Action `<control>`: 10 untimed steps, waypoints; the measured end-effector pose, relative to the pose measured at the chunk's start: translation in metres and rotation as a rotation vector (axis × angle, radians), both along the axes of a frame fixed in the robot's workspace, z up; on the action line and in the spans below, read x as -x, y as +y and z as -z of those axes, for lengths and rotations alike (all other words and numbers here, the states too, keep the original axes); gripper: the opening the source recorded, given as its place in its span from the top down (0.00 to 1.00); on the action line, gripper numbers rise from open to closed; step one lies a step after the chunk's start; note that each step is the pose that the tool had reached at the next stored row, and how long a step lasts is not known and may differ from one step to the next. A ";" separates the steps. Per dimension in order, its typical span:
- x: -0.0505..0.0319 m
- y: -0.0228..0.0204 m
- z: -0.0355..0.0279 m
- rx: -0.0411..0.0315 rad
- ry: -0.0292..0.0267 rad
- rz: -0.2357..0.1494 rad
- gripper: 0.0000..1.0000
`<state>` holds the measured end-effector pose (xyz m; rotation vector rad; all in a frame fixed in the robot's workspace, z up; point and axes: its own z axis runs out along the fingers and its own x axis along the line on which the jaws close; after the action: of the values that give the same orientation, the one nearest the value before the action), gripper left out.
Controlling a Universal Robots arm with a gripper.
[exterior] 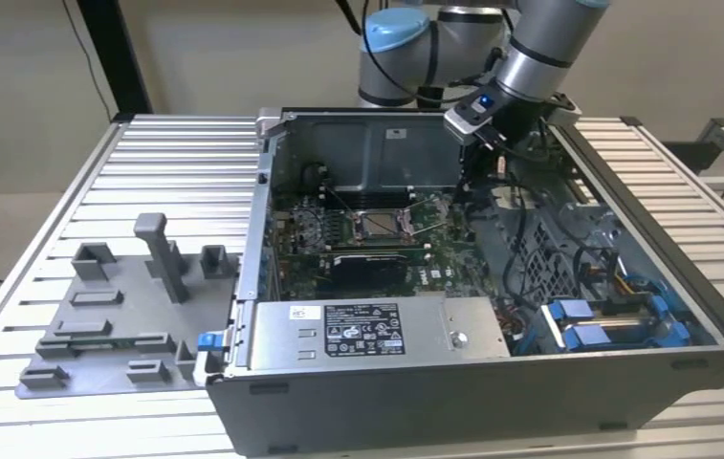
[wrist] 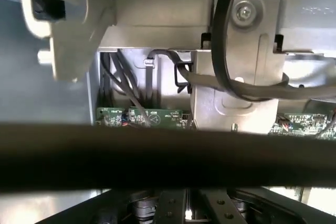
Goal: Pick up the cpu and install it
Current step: 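Pick up the cpu and move it towards the insertion slot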
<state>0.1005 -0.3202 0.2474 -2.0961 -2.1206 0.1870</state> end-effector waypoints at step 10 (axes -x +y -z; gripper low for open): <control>-0.0025 -0.0001 0.0174 0.0000 0.0141 0.000 1.00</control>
<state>0.1030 -0.3202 0.2300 -2.0886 -2.1127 0.2012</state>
